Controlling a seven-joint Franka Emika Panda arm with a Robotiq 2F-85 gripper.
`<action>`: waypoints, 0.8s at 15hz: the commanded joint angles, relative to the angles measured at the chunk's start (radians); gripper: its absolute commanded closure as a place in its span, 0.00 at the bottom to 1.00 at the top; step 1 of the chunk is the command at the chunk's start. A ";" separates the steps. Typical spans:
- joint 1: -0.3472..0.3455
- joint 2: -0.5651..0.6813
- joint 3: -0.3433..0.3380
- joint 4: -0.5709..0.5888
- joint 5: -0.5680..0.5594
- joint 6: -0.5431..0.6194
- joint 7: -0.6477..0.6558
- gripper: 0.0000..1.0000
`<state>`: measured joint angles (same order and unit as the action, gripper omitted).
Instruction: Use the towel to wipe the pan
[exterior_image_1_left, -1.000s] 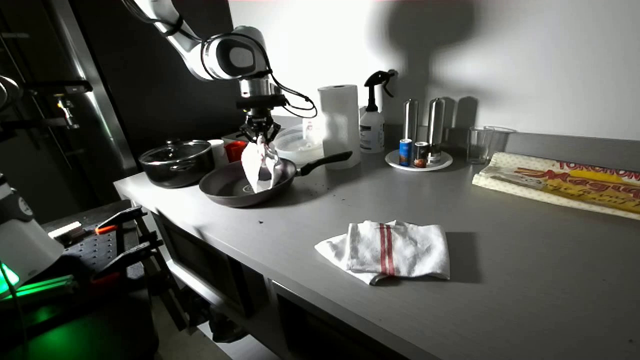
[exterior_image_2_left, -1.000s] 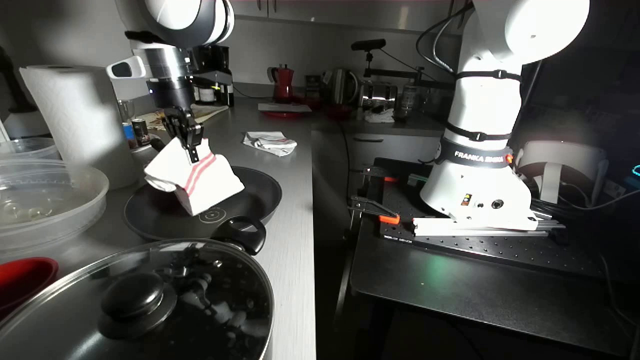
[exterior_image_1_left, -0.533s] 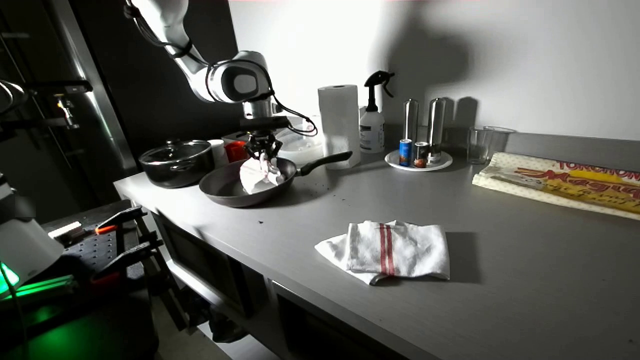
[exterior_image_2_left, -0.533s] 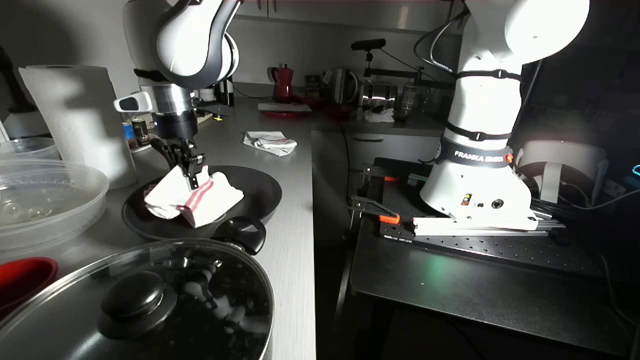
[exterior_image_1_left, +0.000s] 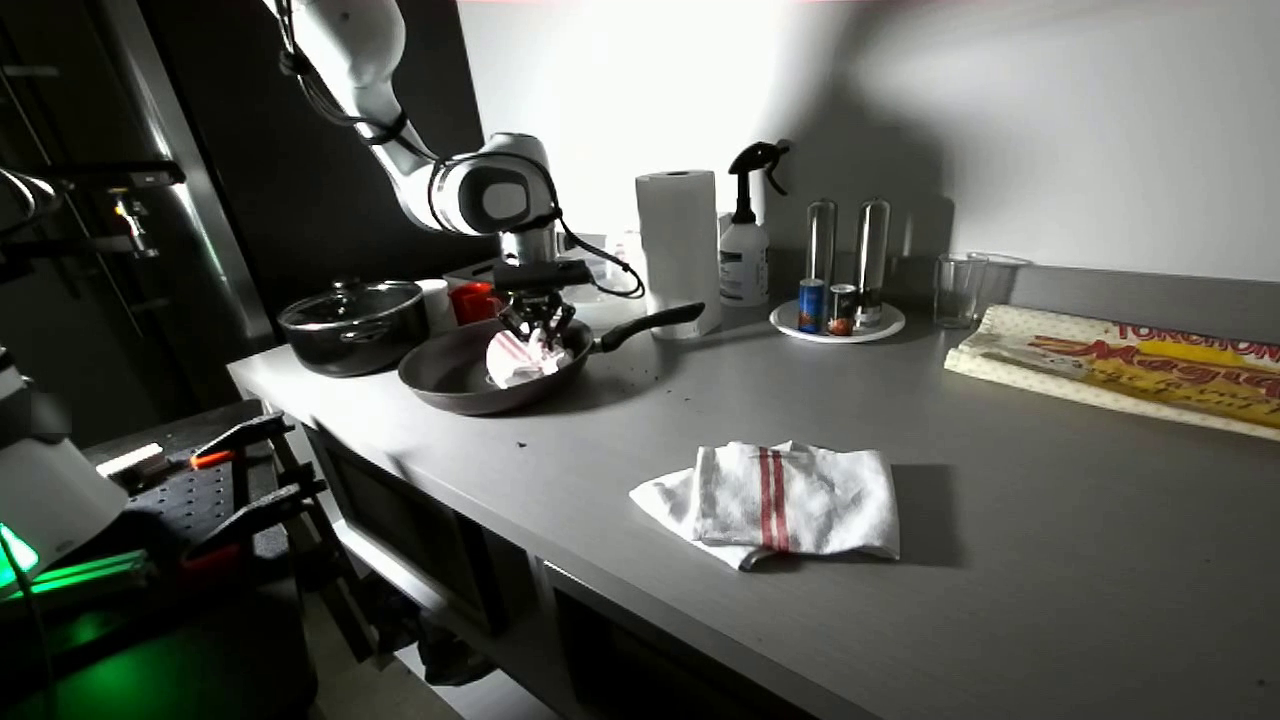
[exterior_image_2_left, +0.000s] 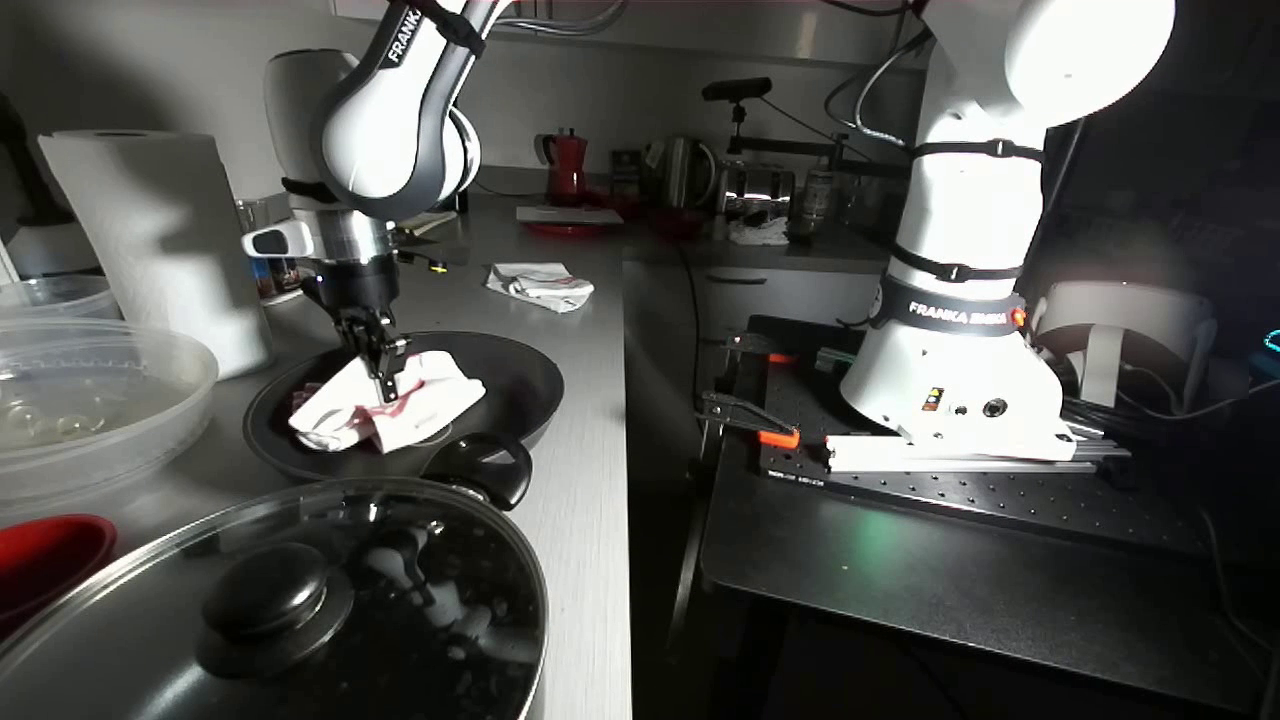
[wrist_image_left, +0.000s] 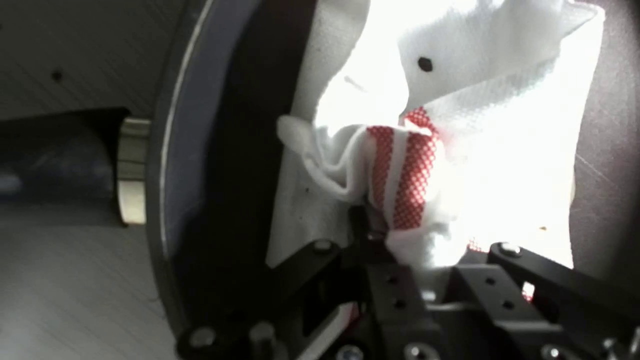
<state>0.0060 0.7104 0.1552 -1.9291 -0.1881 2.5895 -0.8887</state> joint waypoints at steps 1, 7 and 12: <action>0.007 0.040 0.008 0.023 -0.026 0.026 -0.007 0.97; 0.071 0.043 0.034 -0.001 -0.103 0.000 -0.047 0.97; 0.113 0.023 0.073 -0.049 -0.157 -0.020 -0.133 0.97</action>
<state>0.0955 0.7103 0.2085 -1.9445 -0.3157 2.5683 -0.9716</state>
